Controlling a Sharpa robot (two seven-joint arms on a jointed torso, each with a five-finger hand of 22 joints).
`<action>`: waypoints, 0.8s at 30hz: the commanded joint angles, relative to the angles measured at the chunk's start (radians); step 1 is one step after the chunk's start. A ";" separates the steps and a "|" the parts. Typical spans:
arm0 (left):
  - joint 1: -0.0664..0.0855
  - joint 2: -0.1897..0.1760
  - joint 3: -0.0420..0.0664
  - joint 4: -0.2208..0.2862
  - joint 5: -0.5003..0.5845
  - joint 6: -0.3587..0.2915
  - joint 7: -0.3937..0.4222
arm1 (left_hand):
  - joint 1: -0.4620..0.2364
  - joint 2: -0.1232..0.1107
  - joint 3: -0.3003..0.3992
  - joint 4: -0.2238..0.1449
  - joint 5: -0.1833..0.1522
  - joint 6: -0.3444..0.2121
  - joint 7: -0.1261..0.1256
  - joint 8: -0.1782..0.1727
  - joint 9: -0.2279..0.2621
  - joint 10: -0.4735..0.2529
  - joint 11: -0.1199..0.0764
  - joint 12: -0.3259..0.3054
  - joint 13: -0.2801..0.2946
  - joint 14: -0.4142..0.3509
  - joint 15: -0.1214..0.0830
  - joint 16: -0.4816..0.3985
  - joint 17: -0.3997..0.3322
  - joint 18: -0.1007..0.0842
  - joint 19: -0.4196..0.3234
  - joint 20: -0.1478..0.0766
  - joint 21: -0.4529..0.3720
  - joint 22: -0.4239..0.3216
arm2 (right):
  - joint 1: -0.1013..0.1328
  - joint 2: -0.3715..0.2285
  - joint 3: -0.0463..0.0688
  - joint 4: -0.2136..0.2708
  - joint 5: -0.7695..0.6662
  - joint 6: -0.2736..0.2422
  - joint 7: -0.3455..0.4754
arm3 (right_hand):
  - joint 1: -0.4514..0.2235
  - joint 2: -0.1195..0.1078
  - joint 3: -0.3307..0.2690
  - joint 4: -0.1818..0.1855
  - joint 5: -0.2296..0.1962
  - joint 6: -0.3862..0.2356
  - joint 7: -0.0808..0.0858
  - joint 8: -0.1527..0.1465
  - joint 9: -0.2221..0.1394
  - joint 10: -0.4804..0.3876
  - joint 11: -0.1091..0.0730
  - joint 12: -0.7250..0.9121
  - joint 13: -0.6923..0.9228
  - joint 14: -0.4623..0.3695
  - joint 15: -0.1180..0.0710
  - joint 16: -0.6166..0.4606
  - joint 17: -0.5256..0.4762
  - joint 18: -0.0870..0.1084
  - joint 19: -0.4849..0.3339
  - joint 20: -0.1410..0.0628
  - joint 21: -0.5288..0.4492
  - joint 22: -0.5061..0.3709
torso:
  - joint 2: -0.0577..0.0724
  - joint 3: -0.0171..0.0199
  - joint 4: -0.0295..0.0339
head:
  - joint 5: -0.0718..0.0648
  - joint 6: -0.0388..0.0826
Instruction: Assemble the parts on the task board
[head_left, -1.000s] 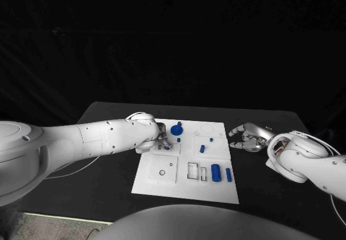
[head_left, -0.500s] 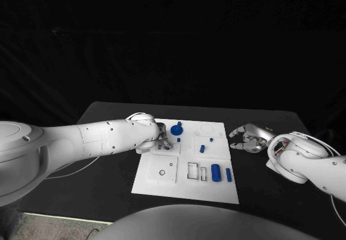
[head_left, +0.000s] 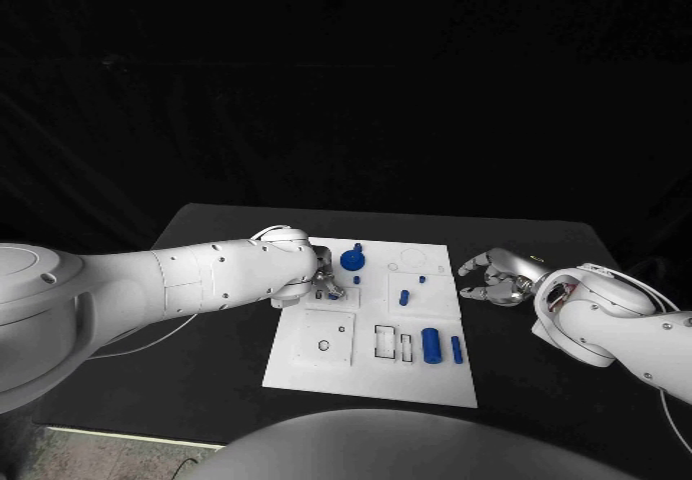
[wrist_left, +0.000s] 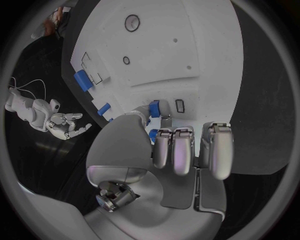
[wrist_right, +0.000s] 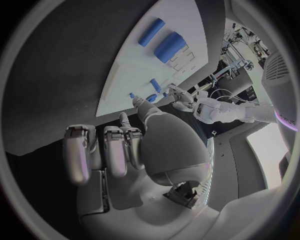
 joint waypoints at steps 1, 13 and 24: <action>-0.011 0.000 -0.006 0.008 0.004 0.039 -0.013 | 0.002 -0.001 0.006 -0.002 0.006 0.007 -0.004 0.001 -0.001 0.103 0.004 0.003 0.263 0.107 0.005 0.002 0.263 0.003 0.056 0.000 -0.005 0.208 | -0.001 0.000 0.000 -0.001 0.000 0.019 -0.005 | 0.004 0.008 0.007 0.001 0.006 0.008 0.002 0.002 -0.002 0.103 0.007 0.004 0.263 0.106 0.006 0.003 0.263 0.006 0.047 0.005 -0.008 0.225 | 0.000 -0.0004 0.0003 | -0.001 0.000; -0.011 -0.002 -0.007 0.009 0.004 0.048 -0.020 | 0.000 -0.003 0.008 -0.003 0.003 0.008 -0.005 0.001 0.001 0.103 0.003 0.003 0.263 0.107 0.005 0.002 0.263 0.004 0.054 -0.001 -0.007 0.207 | -0.003 0.003 0.000 -0.004 0.003 0.024 -0.007 | 0.004 0.008 0.007 0.001 0.006 0.009 0.002 0.002 -0.003 0.103 0.007 0.004 0.263 0.106 0.007 0.003 0.263 0.006 0.046 0.005 -0.010 0.224 | 0.000 -0.0002 0.0005 | 0.001 0.000; -0.011 0.005 -0.007 -0.006 0.004 0.025 -0.007 | -0.247 0.019 -0.118 0.026 -0.299 -0.001 0.021 -0.070 -0.008 0.103 0.025 0.003 0.263 0.107 0.022 0.002 0.263 0.008 0.042 0.013 -0.019 0.196 | -0.004 0.004 0.000 -0.005 0.004 0.028 -0.007 | 0.004 0.007 0.007 0.001 0.006 0.009 0.003 0.002 -0.003 0.103 0.007 0.004 0.263 0.106 0.007 0.003 0.263 0.008 0.043 0.005 -0.015 0.222 | 0.000 -0.0001 -0.0002 | 0.002 0.000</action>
